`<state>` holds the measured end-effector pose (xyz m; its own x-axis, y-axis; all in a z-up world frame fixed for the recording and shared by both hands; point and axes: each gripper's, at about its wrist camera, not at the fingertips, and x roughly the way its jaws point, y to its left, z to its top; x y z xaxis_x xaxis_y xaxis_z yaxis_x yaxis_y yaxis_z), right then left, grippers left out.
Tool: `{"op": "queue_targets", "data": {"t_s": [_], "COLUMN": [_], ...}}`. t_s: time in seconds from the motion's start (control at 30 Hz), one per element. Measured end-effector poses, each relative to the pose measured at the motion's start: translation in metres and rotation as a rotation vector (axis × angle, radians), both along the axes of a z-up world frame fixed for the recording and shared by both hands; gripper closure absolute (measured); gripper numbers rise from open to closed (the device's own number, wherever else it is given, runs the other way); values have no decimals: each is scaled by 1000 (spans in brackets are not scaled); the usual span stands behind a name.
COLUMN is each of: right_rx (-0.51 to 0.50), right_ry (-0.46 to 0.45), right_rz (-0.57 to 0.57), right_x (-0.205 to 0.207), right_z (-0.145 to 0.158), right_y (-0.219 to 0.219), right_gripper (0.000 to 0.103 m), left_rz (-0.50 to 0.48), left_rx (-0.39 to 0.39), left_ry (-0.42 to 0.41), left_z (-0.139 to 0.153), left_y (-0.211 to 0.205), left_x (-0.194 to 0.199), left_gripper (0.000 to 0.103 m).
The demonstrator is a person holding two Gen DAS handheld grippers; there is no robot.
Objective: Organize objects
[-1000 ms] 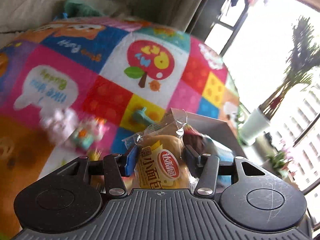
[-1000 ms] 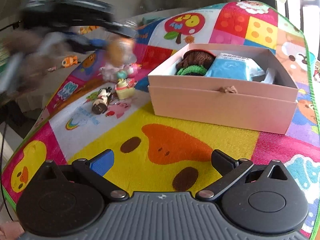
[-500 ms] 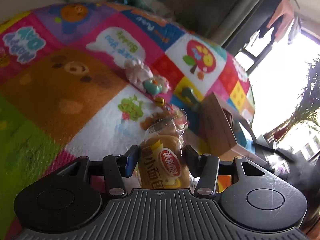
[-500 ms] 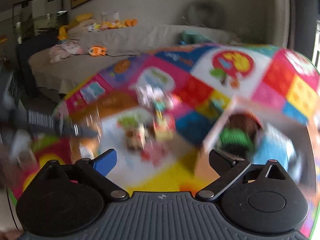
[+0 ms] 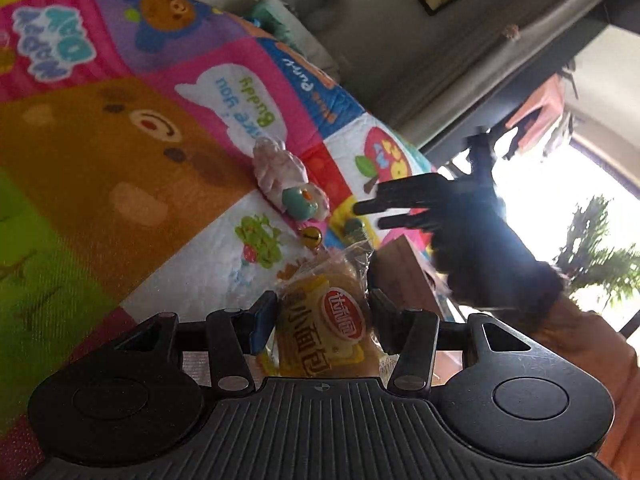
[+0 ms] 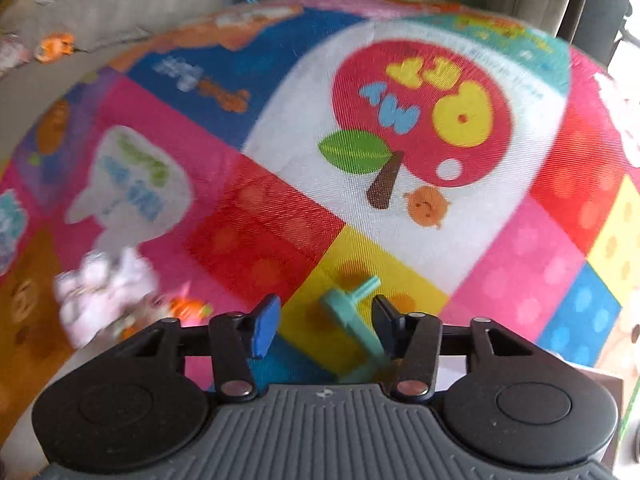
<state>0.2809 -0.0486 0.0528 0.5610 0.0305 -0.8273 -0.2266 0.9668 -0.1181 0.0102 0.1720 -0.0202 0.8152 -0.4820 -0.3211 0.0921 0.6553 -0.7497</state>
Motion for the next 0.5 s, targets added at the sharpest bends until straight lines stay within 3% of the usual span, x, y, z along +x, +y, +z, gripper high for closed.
{"op": "queue_targets", "data": {"t_s": [0.03, 0.17, 0.23, 0.4, 0.5], "right_rx": [-15, -84, -63, 15, 36], "right_ry": [13, 29, 37, 115, 136], "right_rz": [-9, -4, 21, 188, 277], "right_x": [7, 14, 4, -58, -104], "right_z": [-7, -24, -23, -20, -22], "right_y": [2, 14, 16, 25, 29], "right_gripper": [66, 67, 70, 80, 81], "left_rz": [0, 2, 8, 24, 26], "left_rx": [-10, -34, -48, -73, -72], "left_ry": [-1, -2, -3, 1, 3], "left_z": [-1, -3, -4, -6, -6], "left_y": [1, 4, 7, 11, 11], "left_x": [0, -1, -2, -2, -2], "left_gripper": [48, 48, 48, 48, 48]}}
